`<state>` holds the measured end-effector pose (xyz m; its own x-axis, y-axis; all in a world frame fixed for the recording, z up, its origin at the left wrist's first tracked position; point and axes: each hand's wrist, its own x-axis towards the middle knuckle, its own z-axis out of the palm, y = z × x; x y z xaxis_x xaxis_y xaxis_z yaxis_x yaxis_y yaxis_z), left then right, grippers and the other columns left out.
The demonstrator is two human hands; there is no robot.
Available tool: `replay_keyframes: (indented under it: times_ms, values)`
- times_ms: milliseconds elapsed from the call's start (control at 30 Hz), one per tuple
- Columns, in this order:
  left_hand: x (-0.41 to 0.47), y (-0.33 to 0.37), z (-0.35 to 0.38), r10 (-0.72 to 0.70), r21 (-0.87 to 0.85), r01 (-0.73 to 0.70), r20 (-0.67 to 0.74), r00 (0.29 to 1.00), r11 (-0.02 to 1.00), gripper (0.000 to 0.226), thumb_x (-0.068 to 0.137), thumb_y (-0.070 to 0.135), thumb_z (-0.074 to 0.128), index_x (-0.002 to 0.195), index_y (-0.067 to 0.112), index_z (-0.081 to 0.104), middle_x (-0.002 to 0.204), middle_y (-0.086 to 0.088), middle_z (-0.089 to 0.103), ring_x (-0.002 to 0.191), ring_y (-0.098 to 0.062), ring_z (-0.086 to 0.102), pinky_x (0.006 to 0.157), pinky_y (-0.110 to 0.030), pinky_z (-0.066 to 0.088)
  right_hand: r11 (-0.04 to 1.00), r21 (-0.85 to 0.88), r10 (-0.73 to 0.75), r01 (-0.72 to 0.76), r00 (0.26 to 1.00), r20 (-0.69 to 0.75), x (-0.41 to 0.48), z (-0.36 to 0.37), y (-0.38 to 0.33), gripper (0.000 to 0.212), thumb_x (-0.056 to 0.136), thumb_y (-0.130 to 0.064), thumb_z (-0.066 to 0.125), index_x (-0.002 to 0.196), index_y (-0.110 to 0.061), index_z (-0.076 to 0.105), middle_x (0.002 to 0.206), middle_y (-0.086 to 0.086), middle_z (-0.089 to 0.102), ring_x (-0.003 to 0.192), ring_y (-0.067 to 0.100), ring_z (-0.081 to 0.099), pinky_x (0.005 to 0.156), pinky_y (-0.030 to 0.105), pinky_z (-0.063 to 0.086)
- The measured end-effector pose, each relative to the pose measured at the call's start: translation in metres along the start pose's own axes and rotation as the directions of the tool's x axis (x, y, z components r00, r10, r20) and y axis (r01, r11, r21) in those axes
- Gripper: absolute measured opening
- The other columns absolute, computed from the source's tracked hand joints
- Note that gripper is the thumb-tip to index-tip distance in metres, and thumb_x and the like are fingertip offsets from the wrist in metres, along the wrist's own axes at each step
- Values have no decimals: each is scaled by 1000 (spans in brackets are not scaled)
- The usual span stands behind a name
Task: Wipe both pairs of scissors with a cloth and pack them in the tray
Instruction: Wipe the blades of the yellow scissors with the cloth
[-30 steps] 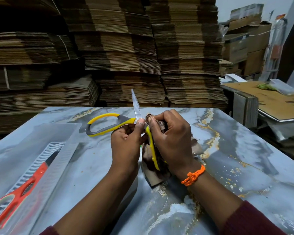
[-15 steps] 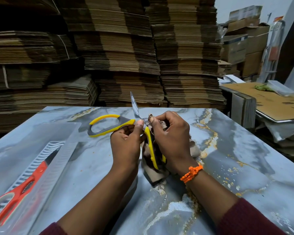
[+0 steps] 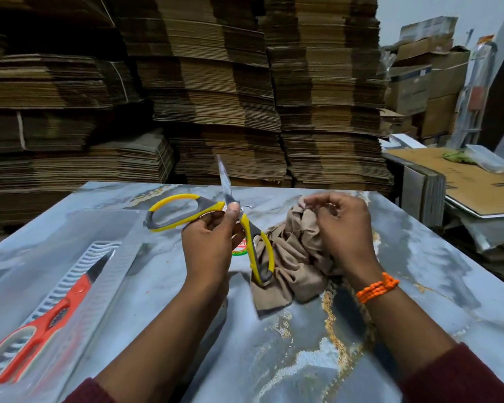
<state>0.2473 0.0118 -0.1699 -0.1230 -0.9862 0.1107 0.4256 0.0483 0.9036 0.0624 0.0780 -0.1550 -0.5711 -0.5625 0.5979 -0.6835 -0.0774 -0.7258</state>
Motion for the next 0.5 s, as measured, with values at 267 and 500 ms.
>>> replay_keyframes:
  times_ms: [267,500]
  values:
    - [1,-2,0,12,44,-11,-12,1000,999,15,94,18,73,82,9,76,70,0,76,69,-13,74,70,-28,61,998,-59,-40,39,999,-20,-20,11,-33,24,79,-27,88,84,-22,65,81,-12,67,76,3,64,69,27,56]
    - [-6,-8,8,87,105,-90,40,995,990,12,92,16,75,82,15,80,80,-6,80,79,-22,77,73,-36,63,940,-78,-335,332,942,-27,-43,40,-46,18,83,-6,78,99,-15,77,95,-1,68,85,4,63,79,13,51]
